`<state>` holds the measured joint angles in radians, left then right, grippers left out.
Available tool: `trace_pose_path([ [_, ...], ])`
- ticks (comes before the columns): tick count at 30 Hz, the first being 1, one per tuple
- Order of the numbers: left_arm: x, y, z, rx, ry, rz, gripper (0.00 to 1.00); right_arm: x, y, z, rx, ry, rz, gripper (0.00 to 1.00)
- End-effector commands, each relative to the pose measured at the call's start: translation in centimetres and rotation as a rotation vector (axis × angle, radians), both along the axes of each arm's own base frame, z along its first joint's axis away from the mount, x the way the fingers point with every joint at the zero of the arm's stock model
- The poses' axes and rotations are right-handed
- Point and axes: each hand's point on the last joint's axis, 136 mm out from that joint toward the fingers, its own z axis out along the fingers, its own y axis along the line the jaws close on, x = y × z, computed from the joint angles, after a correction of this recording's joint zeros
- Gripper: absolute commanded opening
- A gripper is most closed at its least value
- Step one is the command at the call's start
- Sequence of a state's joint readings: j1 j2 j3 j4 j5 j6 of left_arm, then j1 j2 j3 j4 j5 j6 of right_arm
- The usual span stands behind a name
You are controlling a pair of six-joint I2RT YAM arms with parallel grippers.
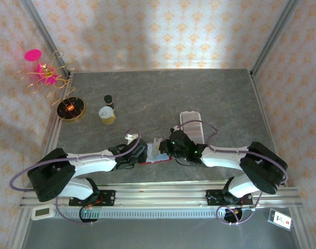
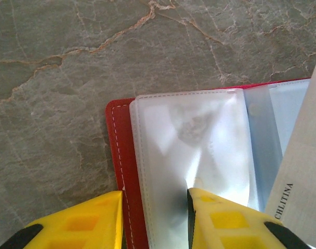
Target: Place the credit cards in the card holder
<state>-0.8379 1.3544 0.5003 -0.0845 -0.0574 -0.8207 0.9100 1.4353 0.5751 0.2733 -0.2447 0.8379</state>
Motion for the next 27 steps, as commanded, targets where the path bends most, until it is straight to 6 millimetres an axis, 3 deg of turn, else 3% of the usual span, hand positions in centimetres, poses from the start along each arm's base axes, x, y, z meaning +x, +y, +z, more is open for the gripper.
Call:
trace_pose_path([
  [1,-1.8,1.5,-1.8,0.057,0.066,-0.003,0.33,0.6,-0.2,0.6,0.011,-0.036,-0.039,0.00],
  [13,-1.8,1.4,-1.8,0.049,0.063,-0.007,0.33,0.4,0.3,-0.8,0.013,-0.001,-0.027,0.00],
  [27,-1.9,1.4,-1.8,0.038,0.061,-0.002,0.33,-1.1,0.1,-2.4,0.017,0.061,0.012,0.00],
])
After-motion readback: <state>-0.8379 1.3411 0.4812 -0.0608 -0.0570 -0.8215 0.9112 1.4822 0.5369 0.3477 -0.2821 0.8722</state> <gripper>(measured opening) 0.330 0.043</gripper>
